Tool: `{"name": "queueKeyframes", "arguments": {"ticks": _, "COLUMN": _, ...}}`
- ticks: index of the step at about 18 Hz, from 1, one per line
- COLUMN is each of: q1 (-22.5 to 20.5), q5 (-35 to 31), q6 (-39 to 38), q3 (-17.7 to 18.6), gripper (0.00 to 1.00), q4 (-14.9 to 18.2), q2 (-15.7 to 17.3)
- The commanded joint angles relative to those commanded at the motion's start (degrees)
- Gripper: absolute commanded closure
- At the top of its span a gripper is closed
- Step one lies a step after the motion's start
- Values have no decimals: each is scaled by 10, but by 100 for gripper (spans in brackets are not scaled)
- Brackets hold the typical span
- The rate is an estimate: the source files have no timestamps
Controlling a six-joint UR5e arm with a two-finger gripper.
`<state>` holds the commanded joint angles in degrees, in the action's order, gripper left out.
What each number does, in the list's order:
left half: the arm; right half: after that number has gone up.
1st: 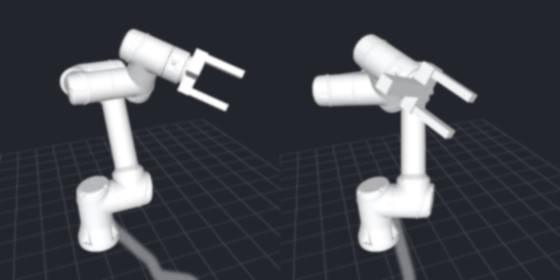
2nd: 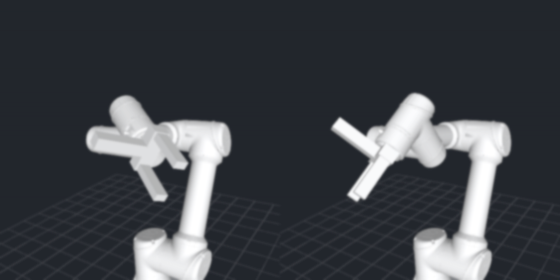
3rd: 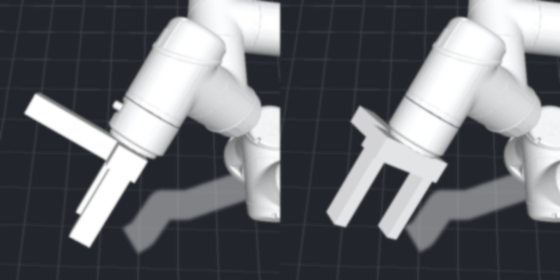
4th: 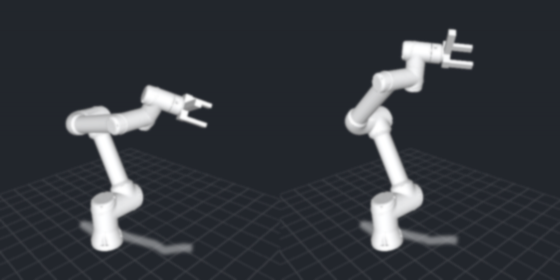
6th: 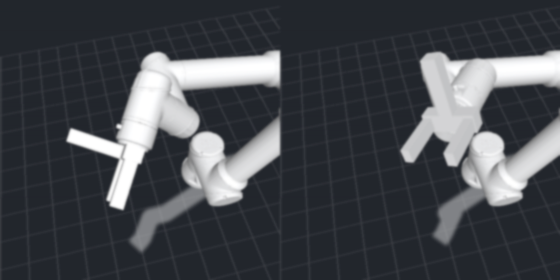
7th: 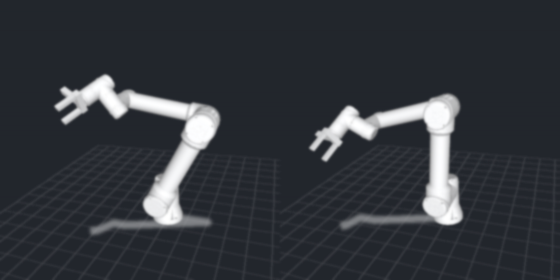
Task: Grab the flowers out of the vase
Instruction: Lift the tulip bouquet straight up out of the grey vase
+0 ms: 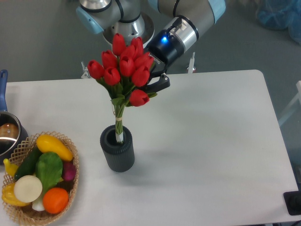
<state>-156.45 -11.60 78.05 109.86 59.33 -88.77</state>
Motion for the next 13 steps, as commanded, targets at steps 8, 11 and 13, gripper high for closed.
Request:
{"name": "queueKeyframes", "arguments": {"ticks": 8, "q1": -32, "q5": 11, "q6": -25, "q3": -24, "gripper": 56, "q4": 0, "q2": 2}}
{"name": "queueKeyframes", "arguments": {"ticks": 11, "q1": -42, "q5": 11, "q6": -27, "q3": -31, "gripper": 56, "q4": -2, "q2": -3}}
{"name": "queueKeyframes", "arguments": {"ticks": 13, "q1": -54, "q5": 11, "q6": -27, "q3": -35, "gripper": 56, "q4": -3, "q2": -5}}
